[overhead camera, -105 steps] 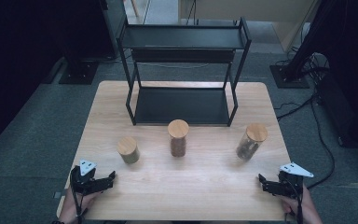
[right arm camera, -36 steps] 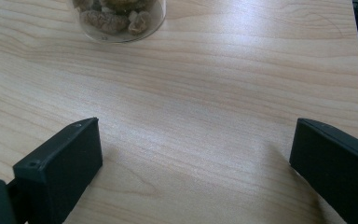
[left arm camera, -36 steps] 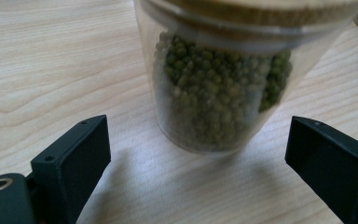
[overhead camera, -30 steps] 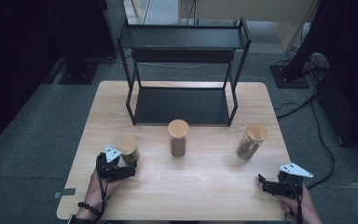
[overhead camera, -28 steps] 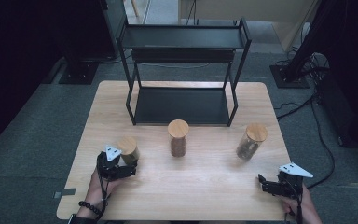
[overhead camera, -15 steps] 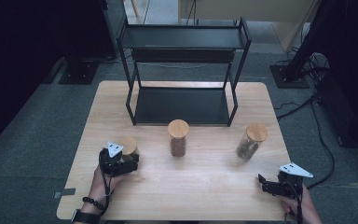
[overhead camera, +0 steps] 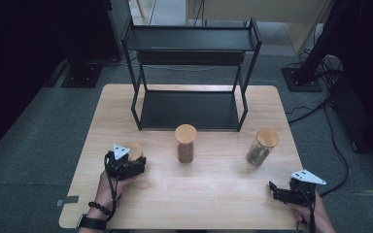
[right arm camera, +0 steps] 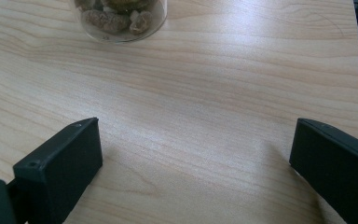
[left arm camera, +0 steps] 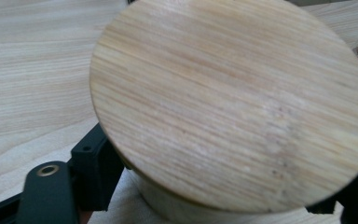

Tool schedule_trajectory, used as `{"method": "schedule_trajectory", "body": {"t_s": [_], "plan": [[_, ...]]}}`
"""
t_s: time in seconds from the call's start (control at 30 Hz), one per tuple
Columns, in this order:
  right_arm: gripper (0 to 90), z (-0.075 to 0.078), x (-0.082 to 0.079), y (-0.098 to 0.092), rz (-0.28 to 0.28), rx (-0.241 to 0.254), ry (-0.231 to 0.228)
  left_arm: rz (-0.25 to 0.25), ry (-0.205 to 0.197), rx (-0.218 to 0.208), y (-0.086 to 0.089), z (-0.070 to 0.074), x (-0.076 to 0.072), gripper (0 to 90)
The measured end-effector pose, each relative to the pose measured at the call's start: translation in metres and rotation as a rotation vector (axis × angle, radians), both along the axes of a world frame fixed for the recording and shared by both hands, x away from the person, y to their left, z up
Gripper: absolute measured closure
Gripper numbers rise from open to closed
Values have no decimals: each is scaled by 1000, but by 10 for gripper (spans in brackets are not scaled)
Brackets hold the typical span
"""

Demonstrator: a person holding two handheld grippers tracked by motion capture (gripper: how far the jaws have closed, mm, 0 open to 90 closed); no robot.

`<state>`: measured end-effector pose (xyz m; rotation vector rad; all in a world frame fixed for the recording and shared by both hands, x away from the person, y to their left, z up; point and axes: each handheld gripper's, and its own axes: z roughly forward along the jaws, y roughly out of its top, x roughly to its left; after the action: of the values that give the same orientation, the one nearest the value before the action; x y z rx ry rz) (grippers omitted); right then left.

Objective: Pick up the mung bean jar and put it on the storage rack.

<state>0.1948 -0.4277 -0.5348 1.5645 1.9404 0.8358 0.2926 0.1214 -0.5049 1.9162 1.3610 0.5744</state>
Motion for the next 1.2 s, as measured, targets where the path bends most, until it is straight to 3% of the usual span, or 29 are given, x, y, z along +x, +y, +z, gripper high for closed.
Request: {"method": "schedule_trajectory", "body": {"t_s": [0.7,1.2], "plan": [[19,0,0,0,2,-1,-1,32,1,12,-18,4,9,256],[19,0,0,0,5,1,1,3,7,18,-43,5,22,256]]}}
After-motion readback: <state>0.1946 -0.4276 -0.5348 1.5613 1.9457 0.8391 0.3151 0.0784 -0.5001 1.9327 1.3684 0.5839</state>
